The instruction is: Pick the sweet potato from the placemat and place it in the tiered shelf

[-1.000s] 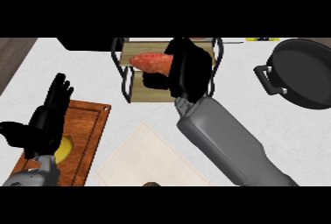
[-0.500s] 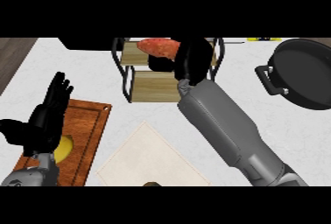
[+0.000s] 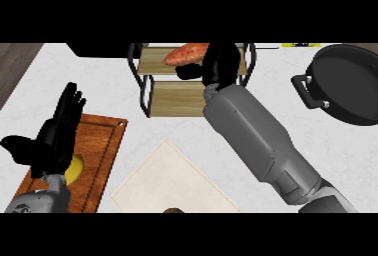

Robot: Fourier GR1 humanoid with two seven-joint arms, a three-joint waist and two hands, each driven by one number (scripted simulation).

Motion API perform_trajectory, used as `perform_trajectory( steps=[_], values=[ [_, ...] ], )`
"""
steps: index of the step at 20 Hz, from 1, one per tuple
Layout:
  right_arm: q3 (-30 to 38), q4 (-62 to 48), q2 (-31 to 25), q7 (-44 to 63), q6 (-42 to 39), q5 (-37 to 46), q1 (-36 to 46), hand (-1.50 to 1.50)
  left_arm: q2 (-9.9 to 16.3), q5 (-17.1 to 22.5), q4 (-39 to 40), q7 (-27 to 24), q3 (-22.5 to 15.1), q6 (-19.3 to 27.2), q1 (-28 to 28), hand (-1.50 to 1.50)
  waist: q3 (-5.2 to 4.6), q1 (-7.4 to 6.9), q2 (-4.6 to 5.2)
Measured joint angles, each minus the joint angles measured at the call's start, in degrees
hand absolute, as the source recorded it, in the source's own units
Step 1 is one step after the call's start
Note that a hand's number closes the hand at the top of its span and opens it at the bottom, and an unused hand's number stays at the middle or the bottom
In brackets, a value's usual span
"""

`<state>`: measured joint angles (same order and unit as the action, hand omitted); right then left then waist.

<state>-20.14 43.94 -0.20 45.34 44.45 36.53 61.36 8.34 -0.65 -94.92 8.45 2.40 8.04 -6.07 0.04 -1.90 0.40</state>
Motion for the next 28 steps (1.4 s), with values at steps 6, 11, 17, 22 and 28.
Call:
perform_trajectory(
  steps=[6,11,17,22,28],
  values=[
    [2.57,0.92,-0.09,-6.67,3.02,-4.43,1.73,-1.50,0.26,-0.04,-1.10,0.99,0.34,-0.23,0.37,0.00,-0.02,0.53,-0.13],
    [4.36,6.62,-0.90,-5.43,4.41,-2.78,0.28,-1.50,0.22,-0.26,-1.72,1.23,0.88,0.12,1.22,0.00,-0.05,1.72,-0.55],
    [6.14,18.30,-4.55,2.70,3.16,2.37,-6.17,-1.50,0.86,0.62,-1.42,0.90,2.83,-0.04,2.18,0.00,-0.07,3.48,-1.15],
    [7.35,34.24,-9.85,8.83,-0.87,3.92,-15.73,-1.50,0.99,0.62,-2.33,0.92,3.48,0.16,3.51,0.00,-0.05,4.46,-1.45],
    [8.82,56.55,-17.24,12.63,-6.64,0.65,-30.38,-1.50,0.87,0.86,-3.12,1.26,3.41,-0.26,3.87,0.00,-0.04,4.15,-1.15]
  ],
)
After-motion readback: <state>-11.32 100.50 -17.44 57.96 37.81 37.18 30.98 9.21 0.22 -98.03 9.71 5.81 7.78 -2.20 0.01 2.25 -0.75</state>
